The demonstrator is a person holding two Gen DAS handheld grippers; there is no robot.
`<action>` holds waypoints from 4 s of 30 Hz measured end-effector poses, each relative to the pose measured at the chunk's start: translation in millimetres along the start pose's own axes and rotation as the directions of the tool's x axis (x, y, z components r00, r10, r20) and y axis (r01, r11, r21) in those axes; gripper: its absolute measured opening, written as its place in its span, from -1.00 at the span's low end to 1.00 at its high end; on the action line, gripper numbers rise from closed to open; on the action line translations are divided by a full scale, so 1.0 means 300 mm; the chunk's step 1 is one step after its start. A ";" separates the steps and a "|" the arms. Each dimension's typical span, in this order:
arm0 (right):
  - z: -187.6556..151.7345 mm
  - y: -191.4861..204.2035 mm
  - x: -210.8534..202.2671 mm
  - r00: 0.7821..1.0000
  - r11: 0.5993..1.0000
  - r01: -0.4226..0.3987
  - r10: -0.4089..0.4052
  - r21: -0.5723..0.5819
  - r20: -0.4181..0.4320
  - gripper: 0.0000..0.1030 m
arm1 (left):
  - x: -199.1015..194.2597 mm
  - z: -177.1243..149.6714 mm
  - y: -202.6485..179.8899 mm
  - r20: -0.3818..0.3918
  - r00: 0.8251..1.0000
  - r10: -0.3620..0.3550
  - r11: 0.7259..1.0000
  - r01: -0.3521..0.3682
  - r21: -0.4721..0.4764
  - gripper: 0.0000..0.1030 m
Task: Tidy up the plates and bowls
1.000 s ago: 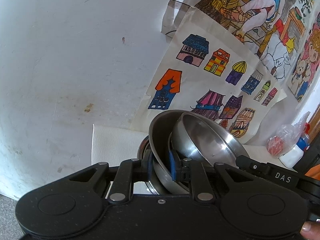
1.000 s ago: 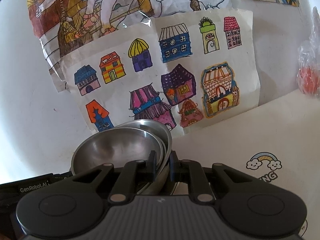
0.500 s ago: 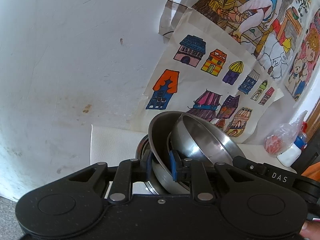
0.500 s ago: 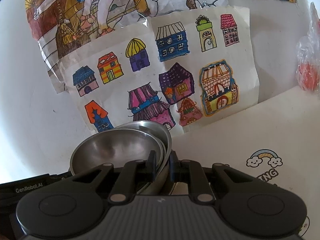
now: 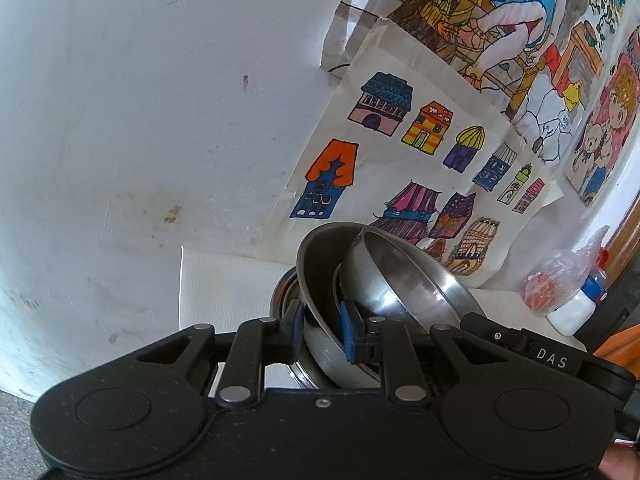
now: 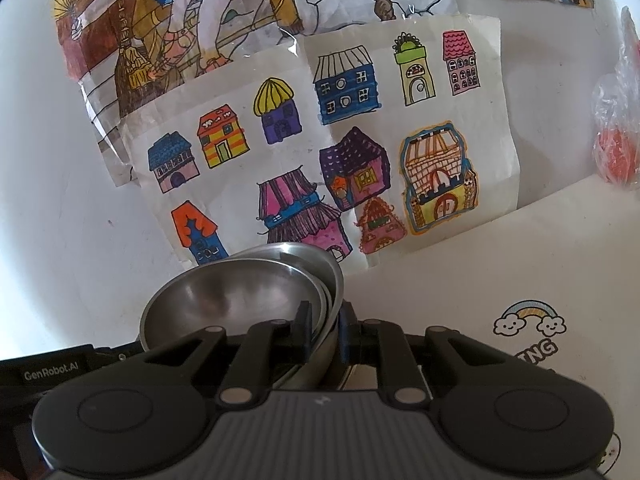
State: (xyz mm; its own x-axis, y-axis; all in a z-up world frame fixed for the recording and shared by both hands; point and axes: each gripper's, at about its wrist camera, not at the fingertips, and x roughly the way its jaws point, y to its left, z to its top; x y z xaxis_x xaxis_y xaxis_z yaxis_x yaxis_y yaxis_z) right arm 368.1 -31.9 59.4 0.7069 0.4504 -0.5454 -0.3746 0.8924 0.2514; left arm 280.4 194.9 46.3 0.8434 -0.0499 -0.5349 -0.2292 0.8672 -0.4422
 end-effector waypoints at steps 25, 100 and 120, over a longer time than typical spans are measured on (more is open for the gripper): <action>0.002 -0.023 -0.092 0.998 1.000 0.002 -0.004 0.026 0.070 0.14 | -0.073 -0.017 0.011 0.035 0.999 0.000 1.000 0.000 -0.018 0.30; -0.483 -0.012 -0.999 0.867 0.923 0.385 -0.360 -0.007 0.346 1.00 | -0.664 -0.479 -0.218 0.195 0.979 -0.059 0.966 0.007 0.258 0.99; -0.611 -0.009 -1.037 0.851 0.905 0.426 -0.404 0.008 0.336 1.00 | -0.680 -0.586 -0.184 0.161 0.986 -0.035 0.970 -0.005 0.244 0.99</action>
State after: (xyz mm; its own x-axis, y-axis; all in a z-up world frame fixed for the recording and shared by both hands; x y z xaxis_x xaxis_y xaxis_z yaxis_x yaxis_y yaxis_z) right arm 39.2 -179.4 81.8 0.9544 0.0317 -0.2970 -0.0329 0.9995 0.0012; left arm 35.6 70.3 53.2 0.9183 0.0000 -0.3959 -0.1081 0.9620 -0.2508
